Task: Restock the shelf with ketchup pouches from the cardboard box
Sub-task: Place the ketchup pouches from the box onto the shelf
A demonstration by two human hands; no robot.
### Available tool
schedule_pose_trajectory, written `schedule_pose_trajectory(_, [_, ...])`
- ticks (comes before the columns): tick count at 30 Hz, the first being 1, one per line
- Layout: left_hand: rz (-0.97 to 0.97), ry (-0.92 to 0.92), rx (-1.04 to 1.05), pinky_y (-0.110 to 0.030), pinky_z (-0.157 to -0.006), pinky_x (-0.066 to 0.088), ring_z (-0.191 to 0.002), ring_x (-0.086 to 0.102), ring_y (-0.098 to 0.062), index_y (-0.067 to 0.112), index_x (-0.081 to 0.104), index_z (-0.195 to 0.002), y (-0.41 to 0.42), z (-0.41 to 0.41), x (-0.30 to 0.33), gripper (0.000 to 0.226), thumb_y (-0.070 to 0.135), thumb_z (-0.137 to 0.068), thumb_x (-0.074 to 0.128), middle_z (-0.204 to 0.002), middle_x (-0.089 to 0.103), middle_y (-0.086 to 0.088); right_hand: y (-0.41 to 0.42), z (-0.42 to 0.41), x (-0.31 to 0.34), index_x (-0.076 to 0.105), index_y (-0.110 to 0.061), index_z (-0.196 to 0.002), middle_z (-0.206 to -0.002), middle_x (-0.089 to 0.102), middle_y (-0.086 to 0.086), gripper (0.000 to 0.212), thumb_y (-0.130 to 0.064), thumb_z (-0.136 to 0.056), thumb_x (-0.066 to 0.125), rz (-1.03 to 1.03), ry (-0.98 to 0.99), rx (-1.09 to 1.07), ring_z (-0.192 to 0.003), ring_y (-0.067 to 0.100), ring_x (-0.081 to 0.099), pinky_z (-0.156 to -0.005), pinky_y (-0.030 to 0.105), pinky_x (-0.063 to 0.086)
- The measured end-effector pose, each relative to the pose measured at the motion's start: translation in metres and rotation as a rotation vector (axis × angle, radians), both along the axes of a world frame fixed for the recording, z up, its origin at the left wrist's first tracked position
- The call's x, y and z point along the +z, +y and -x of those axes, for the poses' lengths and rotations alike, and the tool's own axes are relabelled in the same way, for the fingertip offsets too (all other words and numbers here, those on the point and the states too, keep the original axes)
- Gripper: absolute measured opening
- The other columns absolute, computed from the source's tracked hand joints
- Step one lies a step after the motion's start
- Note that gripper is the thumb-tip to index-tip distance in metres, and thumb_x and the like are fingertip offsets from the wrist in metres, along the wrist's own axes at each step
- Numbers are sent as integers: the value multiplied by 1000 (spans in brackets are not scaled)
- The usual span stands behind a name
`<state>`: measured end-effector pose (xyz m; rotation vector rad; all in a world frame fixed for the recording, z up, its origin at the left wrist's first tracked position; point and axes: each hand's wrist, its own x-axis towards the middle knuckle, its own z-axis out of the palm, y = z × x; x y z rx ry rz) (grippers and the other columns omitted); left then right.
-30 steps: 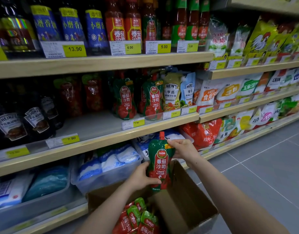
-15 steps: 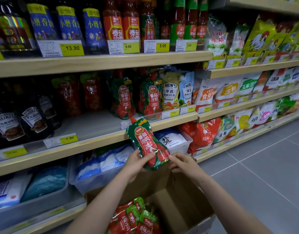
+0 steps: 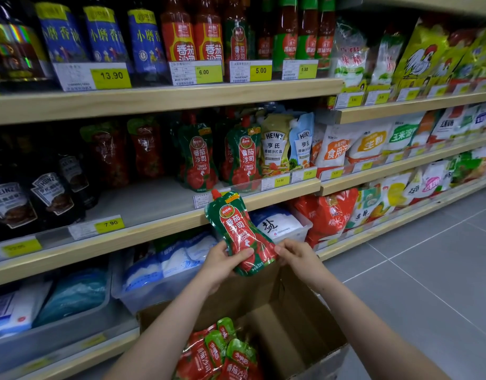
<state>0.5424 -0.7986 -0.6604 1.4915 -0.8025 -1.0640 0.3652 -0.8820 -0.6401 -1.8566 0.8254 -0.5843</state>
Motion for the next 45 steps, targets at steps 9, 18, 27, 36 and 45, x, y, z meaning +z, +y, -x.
schedule_pose_trajectory(9, [89,-478,112,-33,-89,51,-102,60,-12,26,53,-115,-6,9,2,56,29,-66,81,-109,63,7,-6,-23,10,46,-23,-125,-117,54,-9,50,-35,-81,67,-132,-35,32,-104,7,55,-79,22,52])
schedule_pose_trajectory(18, [86,-556,-10,-24,-90,50,-116,54,-11,30,37,-134,-3,1,10,88,45,-59,82,-124,55,10,-5,-49,22,53,-21,-103,-100,64,-6,40,-20,-71,77,-4,-180,-164,-99,15,61,-88,39,53])
schedule_pose_trajectory(27, [5,-1821,237,-40,-91,37,-106,56,-27,18,44,-129,53,-143,48,72,62,-73,41,-121,60,-9,-23,-86,77,55,-13,-103,-99,67,0,36,-14,-73,76,64,-287,-118,-94,15,62,-80,29,53])
schedule_pose_trajectory(36, [-153,-1956,249,-37,-65,40,-78,55,-28,28,30,-141,60,-183,32,74,68,-79,30,-97,60,-10,-33,-165,112,54,-10,-100,-89,62,-15,36,-19,-73,76,324,-360,-129,-82,-10,58,-74,10,46])
schedule_pose_trajectory(45, [-82,-2026,305,-37,-63,31,-72,50,-28,27,31,-141,56,-189,22,73,68,-80,32,-93,59,-9,-64,-209,86,53,-21,-104,-99,67,-4,49,-50,-68,72,333,-111,-187,-92,17,64,-83,44,52])
